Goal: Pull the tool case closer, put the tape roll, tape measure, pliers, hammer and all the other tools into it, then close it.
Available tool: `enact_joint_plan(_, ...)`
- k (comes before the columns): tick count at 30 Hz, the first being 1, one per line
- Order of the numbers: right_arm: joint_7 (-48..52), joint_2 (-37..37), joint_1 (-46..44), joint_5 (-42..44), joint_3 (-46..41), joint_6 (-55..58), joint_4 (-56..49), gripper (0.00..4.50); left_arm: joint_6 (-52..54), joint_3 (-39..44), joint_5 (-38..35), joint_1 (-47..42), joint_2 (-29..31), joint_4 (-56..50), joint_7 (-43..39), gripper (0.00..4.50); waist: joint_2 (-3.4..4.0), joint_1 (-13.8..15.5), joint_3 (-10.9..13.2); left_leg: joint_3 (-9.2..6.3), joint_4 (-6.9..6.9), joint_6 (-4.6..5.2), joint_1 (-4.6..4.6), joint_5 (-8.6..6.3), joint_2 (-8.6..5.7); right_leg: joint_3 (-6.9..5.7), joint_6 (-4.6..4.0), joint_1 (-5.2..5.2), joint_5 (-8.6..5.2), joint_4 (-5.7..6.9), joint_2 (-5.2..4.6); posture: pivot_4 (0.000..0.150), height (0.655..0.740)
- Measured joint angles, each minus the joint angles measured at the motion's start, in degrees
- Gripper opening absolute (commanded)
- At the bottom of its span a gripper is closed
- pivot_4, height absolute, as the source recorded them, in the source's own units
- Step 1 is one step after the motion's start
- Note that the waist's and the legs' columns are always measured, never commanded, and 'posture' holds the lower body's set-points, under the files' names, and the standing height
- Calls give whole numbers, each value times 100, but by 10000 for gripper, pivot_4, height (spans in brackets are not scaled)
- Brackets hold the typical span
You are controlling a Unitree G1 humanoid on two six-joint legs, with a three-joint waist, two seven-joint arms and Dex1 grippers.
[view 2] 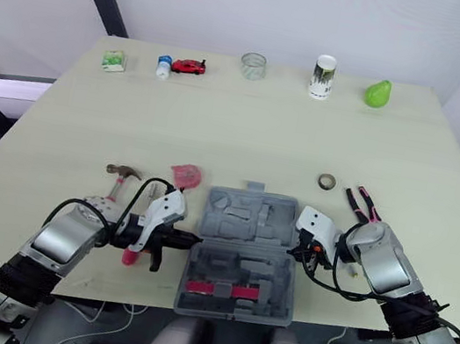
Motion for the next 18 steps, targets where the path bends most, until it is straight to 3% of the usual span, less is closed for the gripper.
enact_joint_plan(18, -35, -293, 255, 299, 75, 247, -501, 0, 115, 21, -168, 406, 151, -436, 117, 586, 0, 12, 0, 0, 0, 0, 0, 0, 1, 0, 0, 1, 0, 0, -1, 1500, 7400)
